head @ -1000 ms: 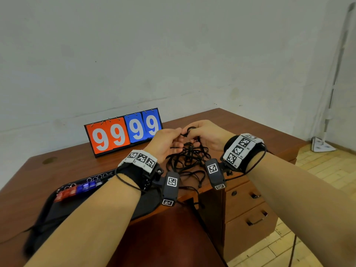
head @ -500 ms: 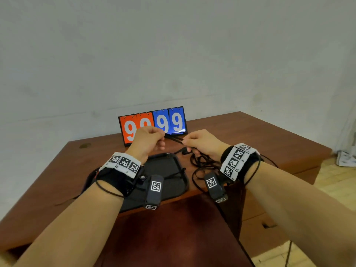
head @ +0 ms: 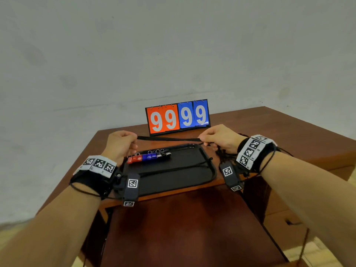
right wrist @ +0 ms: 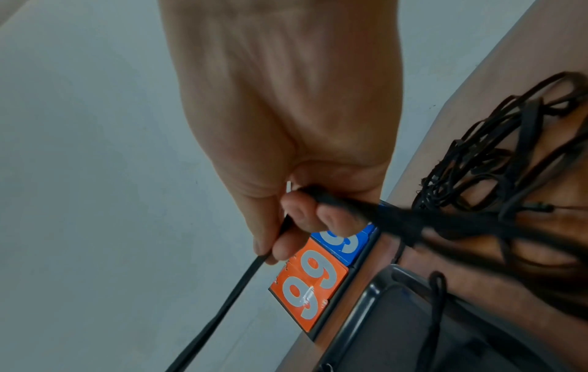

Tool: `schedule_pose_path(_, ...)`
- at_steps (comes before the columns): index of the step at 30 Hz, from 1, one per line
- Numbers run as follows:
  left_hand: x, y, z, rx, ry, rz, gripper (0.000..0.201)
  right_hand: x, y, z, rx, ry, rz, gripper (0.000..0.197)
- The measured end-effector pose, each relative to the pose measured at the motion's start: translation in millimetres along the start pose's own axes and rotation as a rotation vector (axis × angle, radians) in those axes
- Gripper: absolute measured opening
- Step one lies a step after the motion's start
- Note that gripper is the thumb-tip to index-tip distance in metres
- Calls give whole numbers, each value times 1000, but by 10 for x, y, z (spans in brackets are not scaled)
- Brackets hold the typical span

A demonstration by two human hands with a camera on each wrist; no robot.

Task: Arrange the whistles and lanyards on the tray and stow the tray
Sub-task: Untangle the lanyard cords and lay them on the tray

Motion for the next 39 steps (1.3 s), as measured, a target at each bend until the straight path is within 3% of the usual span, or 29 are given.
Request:
schedule_pose_path(8, -352, -435, -86, -93, 65, -129, 11, -3, 226, -5, 26, 40, 161, 11)
schedule_pose_path(17, -534, -634, -45, -45, 92, -419, 15, -14, 529, -51, 74, 109, 346, 13)
schedule_pose_path(24, -566, -727, -2, -67, 39, -646, 8, 60, 606, -69, 82, 97, 469, 5)
schedule_pose_path(35, -568, -843, -10, -58, -19, -762, 9, 125, 671, -121, 73, 118, 579, 5)
schedule_pose_path(39, -560, -835, -5, -85, -18, -790, 12, 124, 687, -113, 93, 142, 569, 14)
Point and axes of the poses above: each hand's wrist, its own z-axis away from the middle knuckle, its own x-axis out of the palm, y = z × x, the point moved 2 cm from there along -z, towards the middle knuckle, and after that the axes turned 1 degree about -z, right-handed, at the moved point
